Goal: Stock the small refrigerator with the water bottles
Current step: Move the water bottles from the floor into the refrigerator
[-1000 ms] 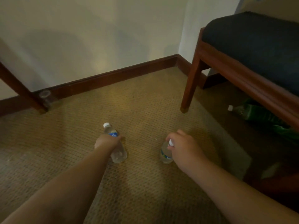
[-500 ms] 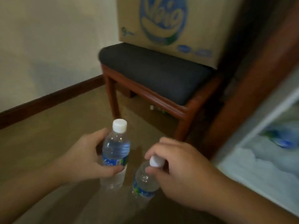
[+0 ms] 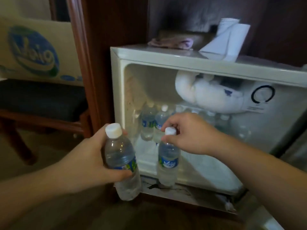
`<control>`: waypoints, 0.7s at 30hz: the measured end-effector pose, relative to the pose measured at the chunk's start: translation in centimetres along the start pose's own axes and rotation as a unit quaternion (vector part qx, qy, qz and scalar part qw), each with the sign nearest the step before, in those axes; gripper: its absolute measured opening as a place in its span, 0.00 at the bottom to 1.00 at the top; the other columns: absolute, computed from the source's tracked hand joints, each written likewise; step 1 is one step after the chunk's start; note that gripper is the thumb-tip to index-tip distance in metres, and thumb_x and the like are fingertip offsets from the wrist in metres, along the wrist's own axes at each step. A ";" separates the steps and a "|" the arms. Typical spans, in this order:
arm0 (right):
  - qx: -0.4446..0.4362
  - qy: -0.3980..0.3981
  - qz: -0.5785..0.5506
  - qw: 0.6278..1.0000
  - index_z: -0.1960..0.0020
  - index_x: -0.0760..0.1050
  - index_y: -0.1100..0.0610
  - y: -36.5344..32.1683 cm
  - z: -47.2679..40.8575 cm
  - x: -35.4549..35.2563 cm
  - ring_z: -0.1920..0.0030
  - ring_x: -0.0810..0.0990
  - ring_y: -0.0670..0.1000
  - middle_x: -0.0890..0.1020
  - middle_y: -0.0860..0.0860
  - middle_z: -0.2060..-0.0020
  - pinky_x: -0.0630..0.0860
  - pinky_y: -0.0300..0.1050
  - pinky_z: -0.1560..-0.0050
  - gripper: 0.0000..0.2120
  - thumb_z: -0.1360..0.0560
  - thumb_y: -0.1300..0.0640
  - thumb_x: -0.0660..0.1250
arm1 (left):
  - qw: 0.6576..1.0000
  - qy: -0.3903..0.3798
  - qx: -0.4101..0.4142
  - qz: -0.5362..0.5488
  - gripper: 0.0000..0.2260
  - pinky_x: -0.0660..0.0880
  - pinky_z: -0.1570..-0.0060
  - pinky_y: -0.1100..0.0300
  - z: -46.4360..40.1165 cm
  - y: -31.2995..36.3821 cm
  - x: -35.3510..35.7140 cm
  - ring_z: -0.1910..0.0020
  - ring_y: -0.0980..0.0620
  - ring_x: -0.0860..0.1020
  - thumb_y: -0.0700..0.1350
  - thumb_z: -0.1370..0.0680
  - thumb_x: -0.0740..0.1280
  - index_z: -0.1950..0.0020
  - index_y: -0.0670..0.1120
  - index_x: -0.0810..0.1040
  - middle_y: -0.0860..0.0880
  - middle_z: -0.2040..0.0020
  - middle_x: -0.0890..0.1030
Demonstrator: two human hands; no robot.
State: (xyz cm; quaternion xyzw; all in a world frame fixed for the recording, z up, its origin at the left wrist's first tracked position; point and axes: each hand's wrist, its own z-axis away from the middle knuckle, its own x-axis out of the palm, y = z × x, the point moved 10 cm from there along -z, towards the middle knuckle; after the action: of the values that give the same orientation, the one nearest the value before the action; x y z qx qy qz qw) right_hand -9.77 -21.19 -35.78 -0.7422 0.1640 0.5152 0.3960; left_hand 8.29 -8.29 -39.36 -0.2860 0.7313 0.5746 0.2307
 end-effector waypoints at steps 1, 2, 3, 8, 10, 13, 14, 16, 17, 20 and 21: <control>0.013 0.015 0.002 1.000 0.50 0.83 0.47 1.0 -0.2 -0.3 0.57 0.78 0.40 0.80 0.40 0.58 0.76 0.42 0.55 0.08 0.26 0.48 0.77 | 1.000 -0.002 -0.004 0.011 0.37 0.83 0.49 0.63 -0.6 0.3 0.3 0.44 0.64 0.84 0.50 0.38 0.86 0.35 0.63 0.72 0.65 0.40 0.82; 0.025 0.026 0.009 0.999 0.50 0.82 0.47 1.8 -0.4 -0.3 0.56 0.79 0.42 0.81 0.41 0.56 0.78 0.45 0.53 0.07 0.26 0.48 0.76 | 1.000 0.000 -0.012 0.018 0.37 0.84 0.48 0.59 -1.1 0.4 0.5 0.44 0.63 0.84 0.51 0.38 0.86 0.34 0.63 0.72 0.64 0.40 0.82; 0.033 0.036 0.017 0.999 0.50 0.82 0.48 2.6 -0.7 -0.3 0.54 0.80 0.44 0.81 0.42 0.54 0.78 0.47 0.52 0.06 0.26 0.49 0.76 | 1.000 0.003 -0.021 0.023 0.37 0.84 0.46 0.57 -1.8 0.3 0.6 0.43 0.62 0.84 0.53 0.39 0.85 0.35 0.63 0.73 0.63 0.40 0.83; 0.056 0.090 0.026 0.994 0.43 0.82 0.50 4.5 -2.8 0.7 0.47 0.79 0.51 0.80 0.47 0.47 0.70 0.43 0.51 0.11 0.24 0.50 0.74 | 0.998 0.027 -0.056 -0.005 0.39 0.80 0.43 0.63 -4.5 0.0 0.7 0.45 0.63 0.82 0.53 0.37 0.85 0.31 0.64 0.71 0.63 0.44 0.83; 0.056 0.099 0.027 0.993 0.37 0.81 0.52 4.5 -4.0 1.4 0.45 0.80 0.53 0.81 0.51 0.45 0.70 0.42 0.50 0.16 0.23 0.51 0.74 | 0.998 0.042 -0.053 -0.015 0.37 0.75 0.50 0.72 -5.2 0.2 0.4 0.48 0.67 0.80 0.53 0.36 0.85 0.33 0.66 0.70 0.66 0.47 0.81; 0.040 0.118 0.018 0.992 0.35 0.80 0.54 3.8 -5.9 2.4 0.46 0.80 0.55 0.81 0.53 0.45 0.74 0.44 0.49 0.17 0.22 0.52 0.74 | 0.997 0.057 -0.048 -0.021 0.37 0.72 0.54 0.76 -5.6 0.1 -0.2 0.49 0.70 0.78 0.54 0.36 0.84 0.33 0.67 0.68 0.69 0.47 0.79; 0.036 0.125 0.010 0.991 0.35 0.80 0.54 3.6 -6.5 2.7 0.46 0.80 0.55 0.80 0.53 0.44 0.76 0.46 0.47 0.17 0.22 0.52 0.73 | 0.997 0.057 -0.048 -0.023 0.37 0.73 0.52 0.74 -5.6 -0.1 -0.4 0.47 0.69 0.78 0.55 0.36 0.84 0.32 0.66 0.69 0.68 0.46 0.78; 0.025 0.136 -0.004 0.990 0.34 0.79 0.54 2.9 -7.8 3.4 0.44 0.79 0.54 0.80 0.53 0.43 0.75 0.46 0.46 0.17 0.21 0.53 0.73 | 0.997 0.056 -0.044 -0.018 0.37 0.78 0.46 0.66 -5.3 -0.6 -0.7 0.44 0.67 0.80 0.56 0.36 0.83 0.31 0.64 0.71 0.67 0.43 0.80; 0.017 0.139 -0.007 0.990 0.34 0.79 0.54 2.5 -8.3 3.8 0.43 0.79 0.55 0.80 0.54 0.42 0.74 0.46 0.45 0.17 0.21 0.53 0.72 | 0.998 0.056 -0.038 -0.016 0.36 0.80 0.44 0.64 -5.1 -0.8 -0.9 0.44 0.67 0.80 0.57 0.37 0.83 0.32 0.64 0.72 0.66 0.43 0.81; -0.004 0.131 0.003 0.991 0.36 0.79 0.58 1.1 -10.2 5.0 0.44 0.78 0.57 0.80 0.56 0.44 0.75 0.49 0.47 0.15 0.20 0.54 0.71 | 0.998 0.051 -0.026 -0.020 0.36 0.82 0.42 0.59 -4.4 -1.4 -1.4 0.41 0.66 0.80 0.62 0.38 0.80 0.32 0.63 0.72 0.66 0.40 0.81; -0.010 0.124 0.012 0.992 0.39 0.79 0.59 0.8 -10.9 5.4 0.46 0.78 0.59 0.79 0.57 0.46 0.75 0.50 0.49 0.13 0.20 0.54 0.71 | 0.998 0.048 -0.023 -0.024 0.37 0.82 0.42 0.59 -4.3 -1.6 -1.5 0.40 0.65 0.80 0.65 0.39 0.78 0.31 0.62 0.72 0.65 0.39 0.81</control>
State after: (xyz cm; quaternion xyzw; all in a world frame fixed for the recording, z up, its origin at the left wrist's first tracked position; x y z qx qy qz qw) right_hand -1.12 -29.01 -39.29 -0.8022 0.2159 0.4257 0.3586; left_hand 10.43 -12.51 -38.55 -0.3361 0.7209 0.5713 0.2023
